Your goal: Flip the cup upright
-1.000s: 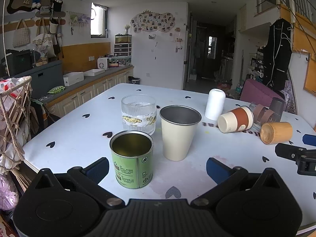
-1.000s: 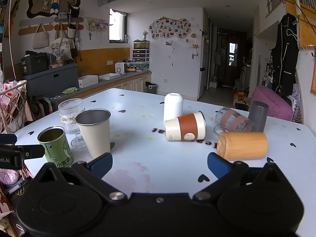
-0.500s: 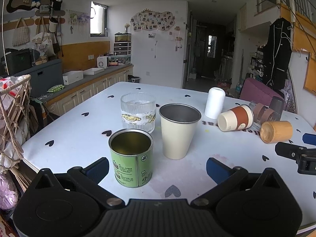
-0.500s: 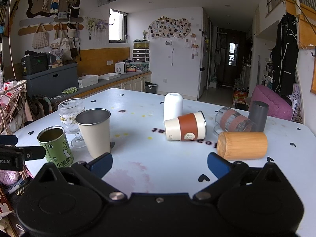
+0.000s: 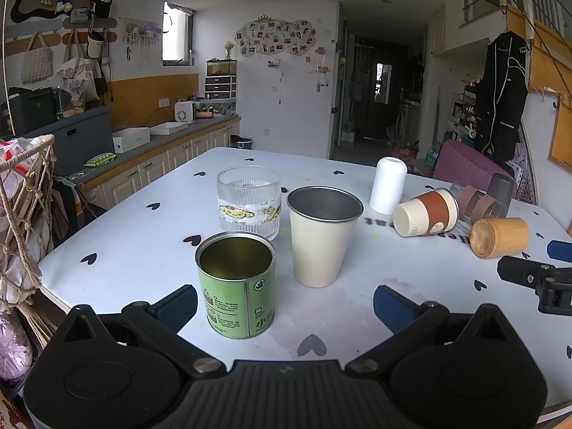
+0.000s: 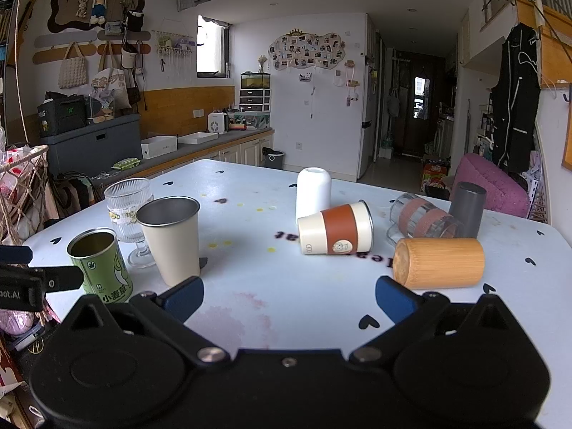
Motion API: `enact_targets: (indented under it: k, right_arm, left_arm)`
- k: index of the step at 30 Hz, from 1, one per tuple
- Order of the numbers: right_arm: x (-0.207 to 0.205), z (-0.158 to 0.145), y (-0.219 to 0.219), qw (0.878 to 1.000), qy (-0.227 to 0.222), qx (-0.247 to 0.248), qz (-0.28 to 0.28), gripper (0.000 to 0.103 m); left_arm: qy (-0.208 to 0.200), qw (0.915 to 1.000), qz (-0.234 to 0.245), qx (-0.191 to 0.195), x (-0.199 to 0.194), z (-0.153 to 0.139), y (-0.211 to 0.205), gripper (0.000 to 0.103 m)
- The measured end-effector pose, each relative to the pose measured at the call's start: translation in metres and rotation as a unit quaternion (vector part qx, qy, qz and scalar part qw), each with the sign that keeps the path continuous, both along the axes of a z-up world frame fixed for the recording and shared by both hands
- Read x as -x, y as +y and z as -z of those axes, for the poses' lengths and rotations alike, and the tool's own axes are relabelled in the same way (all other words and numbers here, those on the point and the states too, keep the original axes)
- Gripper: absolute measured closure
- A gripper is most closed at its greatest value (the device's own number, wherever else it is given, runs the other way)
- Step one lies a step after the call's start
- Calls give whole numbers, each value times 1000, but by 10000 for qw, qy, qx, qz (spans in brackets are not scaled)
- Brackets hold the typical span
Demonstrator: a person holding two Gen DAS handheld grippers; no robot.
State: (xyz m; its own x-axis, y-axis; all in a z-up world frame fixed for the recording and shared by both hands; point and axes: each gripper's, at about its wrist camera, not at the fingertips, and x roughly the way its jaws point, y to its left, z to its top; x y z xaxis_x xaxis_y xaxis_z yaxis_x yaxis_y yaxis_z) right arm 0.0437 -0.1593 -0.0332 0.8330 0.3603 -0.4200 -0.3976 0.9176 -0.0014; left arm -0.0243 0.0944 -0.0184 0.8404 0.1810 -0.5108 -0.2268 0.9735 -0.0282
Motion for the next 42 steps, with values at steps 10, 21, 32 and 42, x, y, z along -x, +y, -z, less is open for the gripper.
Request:
enact_targets:
  k: [10,21,32,42]
  right_arm:
    - [0,0,0,10000,-2,3,-3,0]
    - [0,0,0,10000,0,1,-1,0]
    - [0,-1,0,10000,-3,4,-1,0]
    - [0,-1,0,10000,4,0,-3,0]
  left_arm:
    - [4,10000,-9,2,-1,0,1,0]
    - [12,10000,-21,22,-1,0,0,0]
    - [18,10000,-34,23,0,1,2,0]
    - [28,10000,-27,34,-1,1,2,0]
